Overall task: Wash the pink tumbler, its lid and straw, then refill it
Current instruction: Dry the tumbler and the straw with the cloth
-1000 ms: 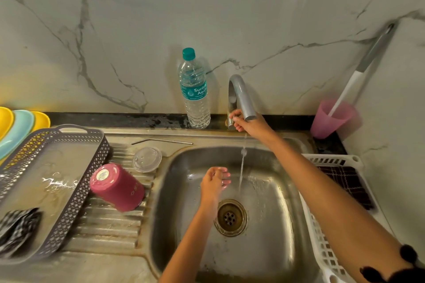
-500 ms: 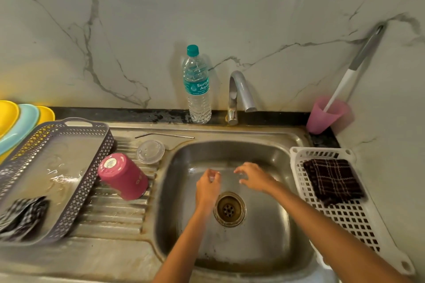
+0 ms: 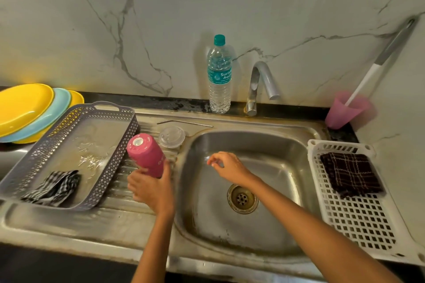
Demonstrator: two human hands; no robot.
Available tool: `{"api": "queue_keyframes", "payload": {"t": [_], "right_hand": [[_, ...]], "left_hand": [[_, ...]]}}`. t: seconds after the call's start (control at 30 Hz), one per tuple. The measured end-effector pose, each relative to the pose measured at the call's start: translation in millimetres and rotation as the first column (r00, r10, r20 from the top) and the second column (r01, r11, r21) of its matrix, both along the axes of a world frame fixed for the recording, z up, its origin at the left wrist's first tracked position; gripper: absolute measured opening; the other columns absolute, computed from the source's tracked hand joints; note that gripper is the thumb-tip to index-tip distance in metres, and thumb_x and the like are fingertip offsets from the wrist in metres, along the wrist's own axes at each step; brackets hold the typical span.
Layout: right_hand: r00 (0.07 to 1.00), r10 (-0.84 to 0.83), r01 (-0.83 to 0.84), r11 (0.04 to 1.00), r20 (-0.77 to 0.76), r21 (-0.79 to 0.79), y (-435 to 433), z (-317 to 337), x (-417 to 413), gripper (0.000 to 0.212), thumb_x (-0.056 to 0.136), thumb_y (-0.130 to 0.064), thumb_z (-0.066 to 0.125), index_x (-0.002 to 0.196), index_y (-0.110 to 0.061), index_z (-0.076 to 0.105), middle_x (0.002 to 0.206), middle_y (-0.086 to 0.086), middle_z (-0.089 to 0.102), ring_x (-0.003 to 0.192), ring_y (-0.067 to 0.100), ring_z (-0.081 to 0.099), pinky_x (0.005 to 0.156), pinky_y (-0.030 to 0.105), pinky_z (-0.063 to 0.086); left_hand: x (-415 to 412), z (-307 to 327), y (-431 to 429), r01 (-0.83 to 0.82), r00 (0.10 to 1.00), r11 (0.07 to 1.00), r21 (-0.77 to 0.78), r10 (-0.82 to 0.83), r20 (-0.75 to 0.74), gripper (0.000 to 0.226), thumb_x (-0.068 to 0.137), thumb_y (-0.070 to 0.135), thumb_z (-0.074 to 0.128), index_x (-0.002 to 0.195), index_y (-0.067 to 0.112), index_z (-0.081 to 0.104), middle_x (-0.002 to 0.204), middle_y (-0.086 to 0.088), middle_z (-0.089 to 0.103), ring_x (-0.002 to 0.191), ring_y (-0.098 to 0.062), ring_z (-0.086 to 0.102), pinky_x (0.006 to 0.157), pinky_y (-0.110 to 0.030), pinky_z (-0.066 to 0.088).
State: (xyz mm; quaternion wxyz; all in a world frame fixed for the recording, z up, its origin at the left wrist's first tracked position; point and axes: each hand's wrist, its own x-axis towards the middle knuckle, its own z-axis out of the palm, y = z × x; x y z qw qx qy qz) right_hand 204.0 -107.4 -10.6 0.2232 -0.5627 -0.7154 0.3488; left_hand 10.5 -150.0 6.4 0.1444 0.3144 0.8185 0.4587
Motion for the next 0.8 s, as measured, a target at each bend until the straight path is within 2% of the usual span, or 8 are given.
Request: {"api": "queue_keyframes", "payload": {"t": [0.07,0.17,0.23,0.3,0.43,0.6,0.7,0.8], "right_hand": [[1.0,0.001,-0.001,1.0,-0.019,0.016,-1,2,-8,0.022,0.092,-0.008,0.053,0.097,-0.015,0.073,0.102,0.006,0.07,0.096,0.021,0.064,0.087,0.035,0.05],[0.999,0.0,0.001,1.0,-0.036,0.018,-2,5,-13,0.022,0.093,-0.007,0.052,0.099,-0.013,0.072,0.105,0.003,0.07,0.099,0.017,0.063,0.087,0.03,0.049],[0.999,-0.01,0.011,1.0,-0.043,0.009,-4,2,-12,0.022,0.094,-0.007,0.052,0.099,-0.013,0.072,0.106,0.003,0.07,0.1,0.016,0.062,0.088,0.03,0.048],[0.999,-0.019,0.019,1.0,-0.048,0.001,-7,1,-9,0.022,0.094,-0.007,0.051,0.099,-0.013,0.072,0.106,0.003,0.069,0.099,0.014,0.061,0.088,0.029,0.048],[0.995,-0.061,0.061,0.998,-0.077,-0.003,-14,-1,-3,0.022,0.096,-0.01,0.051,0.098,-0.017,0.072,0.106,-0.001,0.069,0.099,0.006,0.058,0.086,0.021,0.045],[0.985,-0.146,0.151,0.987,-0.088,0.052,-25,7,22,0.02,0.096,-0.011,0.053,0.099,-0.021,0.071,0.103,-0.006,0.067,0.097,0.006,0.06,0.087,0.025,0.05],[0.975,-0.215,0.219,0.972,-0.056,0.088,-39,12,51,0.022,0.093,-0.006,0.055,0.096,-0.021,0.071,0.102,-0.002,0.067,0.094,0.01,0.061,0.087,0.028,0.051],[0.938,-0.343,0.347,0.933,-0.051,0.099,-53,17,84,0.023,0.091,-0.004,0.056,0.094,-0.02,0.071,0.1,-0.002,0.067,0.091,0.012,0.062,0.087,0.029,0.052]], "left_hand": [[-14,1,4,-0.023,1.0,1.0,0.0,0.023,0.021,0.067,0.072,0.049,0.081,0.108,0.004,0.047,0.117,-0.018,0.049,0.117,-0.033,0.043,0.099,-0.05,0.034],[-30,-3,14,0.054,0.996,0.995,0.083,-0.059,0.062,0.086,0.067,0.046,0.086,0.126,0.004,0.04,0.127,-0.016,0.044,0.123,-0.034,0.04,0.105,-0.051,0.034],[-36,-8,20,0.145,0.983,0.981,0.132,-0.158,0.095,0.101,0.065,0.038,0.089,0.142,0.01,0.029,0.14,-0.013,0.039,0.13,-0.032,0.037,0.11,-0.05,0.033],[-40,-10,27,0.232,0.955,0.958,0.17,-0.258,0.149,0.109,0.064,0.034,0.09,0.148,0.023,0.021,0.145,-0.009,0.038,0.131,-0.027,0.041,0.112,-0.046,0.036],[-33,-8,32,0.3,0.912,0.934,0.194,-0.34,0.231,0.093,0.065,0.027,0.09,0.139,0.031,0.032,0.129,-0.002,0.053,0.111,-0.02,0.058,0.098,-0.049,0.05],[8,-1,28,0.393,0.861,0.882,0.259,-0.452,0.232,0.094,0.054,0.048,0.091,0.133,0.034,0.041,0.122,0.002,0.056,0.109,-0.021,0.059,0.091,-0.052,0.053],[41,1,22,0.523,0.78,0.814,0.254,-0.577,0.242,0.092,0.051,0.057,0.089,0.128,0.037,0.043,0.12,0.001,0.056,0.107,-0.021,0.06,0.091,-0.051,0.054],[75,3,15,0.629,0.663,0.728,0.273,-0.685,0.302,0.08,0.053,0.051,0.09,0.119,0.042,0.045,0.119,-0.001,0.058,0.103,-0.018,0.063,0.084,-0.043,0.057]]}}
